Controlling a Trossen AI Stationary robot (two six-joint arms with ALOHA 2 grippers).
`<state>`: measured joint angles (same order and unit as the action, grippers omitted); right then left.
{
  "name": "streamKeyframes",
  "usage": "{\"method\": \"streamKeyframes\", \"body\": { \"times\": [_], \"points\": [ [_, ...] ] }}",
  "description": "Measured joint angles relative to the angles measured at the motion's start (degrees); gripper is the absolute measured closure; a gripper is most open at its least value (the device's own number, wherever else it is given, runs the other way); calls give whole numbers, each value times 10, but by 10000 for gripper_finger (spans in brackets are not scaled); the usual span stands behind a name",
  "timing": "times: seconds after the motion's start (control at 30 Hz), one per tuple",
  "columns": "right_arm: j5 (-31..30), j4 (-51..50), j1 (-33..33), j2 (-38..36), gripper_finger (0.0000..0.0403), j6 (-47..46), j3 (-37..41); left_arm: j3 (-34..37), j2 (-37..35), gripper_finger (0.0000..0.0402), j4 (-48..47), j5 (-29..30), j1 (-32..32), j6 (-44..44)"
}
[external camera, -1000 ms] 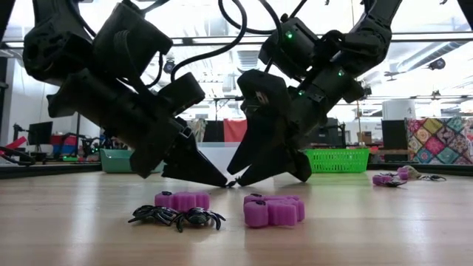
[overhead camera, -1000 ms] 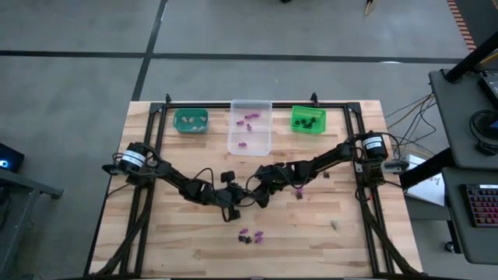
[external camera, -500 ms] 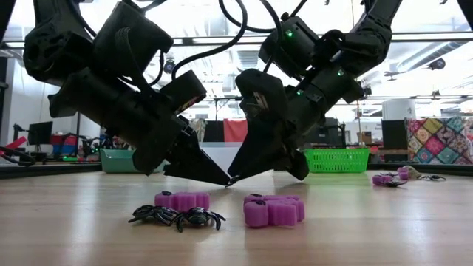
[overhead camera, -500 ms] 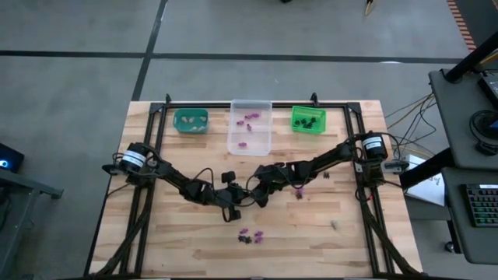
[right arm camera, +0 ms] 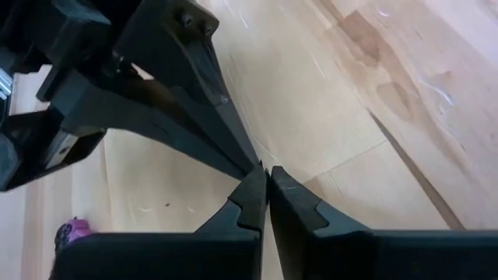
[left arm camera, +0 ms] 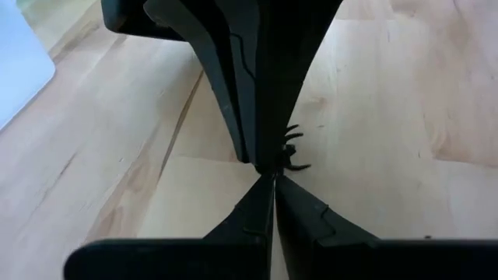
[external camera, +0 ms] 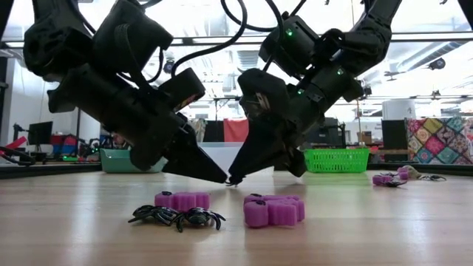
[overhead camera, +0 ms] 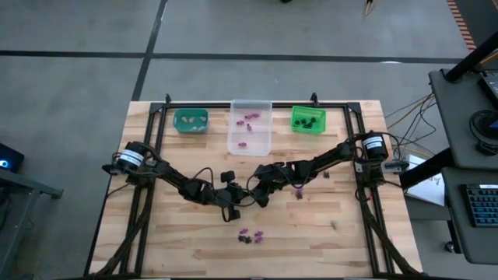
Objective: Sort Halloween decoration
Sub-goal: Put the black spider toy into the green bin
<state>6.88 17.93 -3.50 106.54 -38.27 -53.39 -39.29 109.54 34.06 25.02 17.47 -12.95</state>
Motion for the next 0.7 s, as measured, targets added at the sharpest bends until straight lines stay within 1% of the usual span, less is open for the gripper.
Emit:
{"method": "streamKeyframes", "body": {
  "times": [0.27, 0.37, 0.53, 0.6, 0.7],
  "points": [
    [1, -31, 5, -30, 394, 27, 0, 1, -55, 402, -75, 1, 2, 0],
    [-10, -80, 12, -58, 394, 52, -8, 1, -88, 402, -122, 22, 4, 0],
    [-73, -230, 33, -117, 394, 122, -53, 1, -154, 402, -222, 57, 5, 0],
    [-108, -299, 45, -140, 394, 155, -77, 1, -183, 402, -269, 65, 5, -3],
    [-185, -402, 69, -170, 394, 203, -116, 1, -226, 402, -336, 76, 5, -26]
  ]
}}
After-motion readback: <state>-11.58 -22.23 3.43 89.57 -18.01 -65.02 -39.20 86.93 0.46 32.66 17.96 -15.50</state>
